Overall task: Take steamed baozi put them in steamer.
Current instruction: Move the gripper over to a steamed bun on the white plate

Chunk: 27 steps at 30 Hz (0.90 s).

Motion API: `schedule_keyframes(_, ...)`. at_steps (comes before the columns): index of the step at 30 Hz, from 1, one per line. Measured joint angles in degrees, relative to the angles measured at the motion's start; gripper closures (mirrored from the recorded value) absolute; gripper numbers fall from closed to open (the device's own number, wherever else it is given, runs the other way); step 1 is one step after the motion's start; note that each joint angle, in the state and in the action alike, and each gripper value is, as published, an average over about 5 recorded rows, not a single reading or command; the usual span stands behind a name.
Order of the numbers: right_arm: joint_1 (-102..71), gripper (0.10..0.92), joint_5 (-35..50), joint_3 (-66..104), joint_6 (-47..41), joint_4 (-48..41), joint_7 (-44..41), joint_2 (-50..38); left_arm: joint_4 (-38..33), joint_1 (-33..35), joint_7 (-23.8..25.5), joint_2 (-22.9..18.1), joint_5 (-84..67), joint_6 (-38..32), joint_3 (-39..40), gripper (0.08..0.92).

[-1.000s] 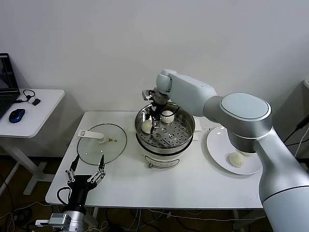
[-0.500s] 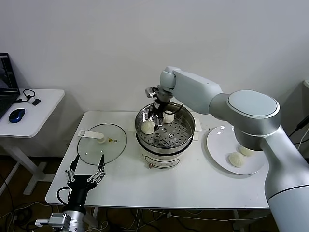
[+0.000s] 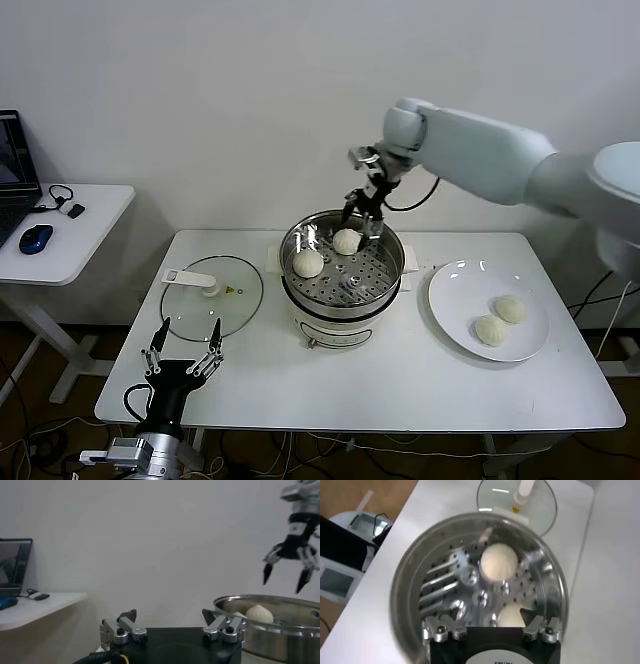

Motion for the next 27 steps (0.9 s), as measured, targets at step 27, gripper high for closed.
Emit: schedule_keyframes(27, -14.1, 0.203, -19.4, 8.7, 3.5, 8.4, -0.8, -27.0, -0.3, 0.5, -0.6, -0.1, -1.4, 0.3, -0.2, 0.177)
